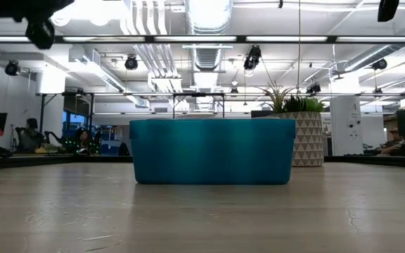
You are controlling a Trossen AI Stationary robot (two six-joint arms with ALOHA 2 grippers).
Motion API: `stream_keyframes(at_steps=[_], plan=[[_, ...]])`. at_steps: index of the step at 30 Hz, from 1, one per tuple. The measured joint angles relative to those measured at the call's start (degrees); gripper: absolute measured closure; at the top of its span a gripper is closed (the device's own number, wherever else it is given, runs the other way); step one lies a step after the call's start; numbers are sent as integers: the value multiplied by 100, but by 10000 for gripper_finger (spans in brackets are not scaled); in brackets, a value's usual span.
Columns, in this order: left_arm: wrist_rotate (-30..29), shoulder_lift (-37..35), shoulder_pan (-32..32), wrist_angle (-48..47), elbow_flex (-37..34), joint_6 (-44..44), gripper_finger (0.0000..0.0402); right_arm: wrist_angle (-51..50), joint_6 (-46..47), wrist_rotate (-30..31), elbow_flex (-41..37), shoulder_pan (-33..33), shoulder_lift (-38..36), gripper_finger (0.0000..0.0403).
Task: Pick and place pill bottles into a basket
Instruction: Return to Home Position
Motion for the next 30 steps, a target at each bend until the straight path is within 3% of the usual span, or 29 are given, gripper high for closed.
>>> stream_keyframes(at_steps=[3, 5, 16, 21, 30], plan=[[150, -602, 2, 181, -383, 40, 402, 13, -25, 7, -37, 6, 5, 395], [258, -434, 13, -164, -530, 70, 402, 22, -14, 9, -46, 6, 19, 395], [2162, -472, 15, 1549, -1321, -75, 401, 131, 76, 314, -63, 4, 143, 394], [2324, -475, 15, 2777, -2137, -17, 401, 127, 160, 311, -58, 4, 170, 394], [2653, -477, 15, 2748, -2132, 78, 401, 156, -121, 147, -55, 6, 183, 394]])
